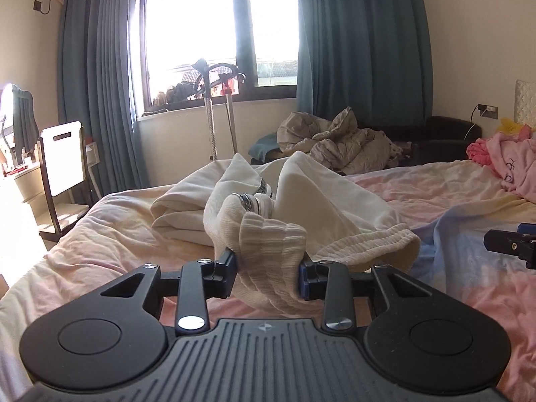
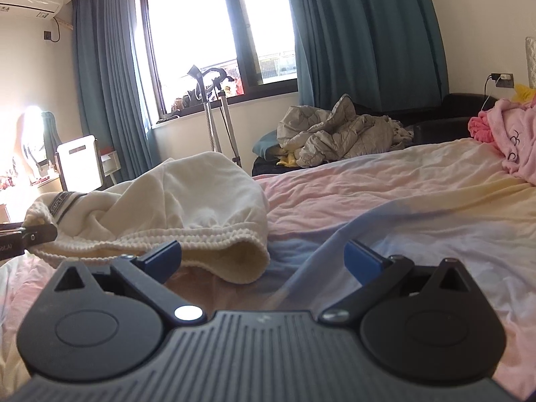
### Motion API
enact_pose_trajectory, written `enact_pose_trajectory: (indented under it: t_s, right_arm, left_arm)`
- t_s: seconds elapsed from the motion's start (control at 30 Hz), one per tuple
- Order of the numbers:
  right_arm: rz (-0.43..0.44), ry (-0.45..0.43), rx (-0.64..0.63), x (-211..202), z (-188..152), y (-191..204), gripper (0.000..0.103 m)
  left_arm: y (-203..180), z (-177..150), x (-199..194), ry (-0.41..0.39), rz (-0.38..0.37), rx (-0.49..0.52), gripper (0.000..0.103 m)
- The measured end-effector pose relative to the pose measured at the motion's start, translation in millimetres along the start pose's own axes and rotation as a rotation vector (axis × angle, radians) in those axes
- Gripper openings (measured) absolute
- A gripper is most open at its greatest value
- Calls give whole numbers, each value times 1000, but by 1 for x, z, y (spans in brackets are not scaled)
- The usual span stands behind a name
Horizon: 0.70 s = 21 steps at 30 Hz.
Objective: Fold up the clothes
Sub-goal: 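Grasp the ribbed cuff of the cream sweatpants with the left gripper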
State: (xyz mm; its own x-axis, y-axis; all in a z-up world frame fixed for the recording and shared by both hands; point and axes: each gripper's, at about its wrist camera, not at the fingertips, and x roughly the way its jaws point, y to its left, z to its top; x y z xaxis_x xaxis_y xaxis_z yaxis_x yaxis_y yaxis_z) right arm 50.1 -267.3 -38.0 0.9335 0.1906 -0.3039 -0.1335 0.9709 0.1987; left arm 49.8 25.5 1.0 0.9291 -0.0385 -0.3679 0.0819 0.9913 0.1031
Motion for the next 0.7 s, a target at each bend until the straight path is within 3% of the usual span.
enact_pose_trajectory:
  t_s: [0.2, 0.37, 0.53, 0.7]
  right_arm:
    - [-1, 27, -53, 14, -10, 9, 103]
    - [-5, 50, -103, 29, -19, 17, 103]
    - [-14, 101, -128, 53, -22, 19, 103]
    - [-47, 158, -178, 86, -22, 14, 102]
  left_arm:
    - [25, -13, 24, 53, -14, -45, 44]
    - [21, -21, 24, 71, -7, -39, 46]
    - [16, -31, 26, 136, 14, -51, 57]
    - [15, -40, 34, 186, 57, -20, 58]
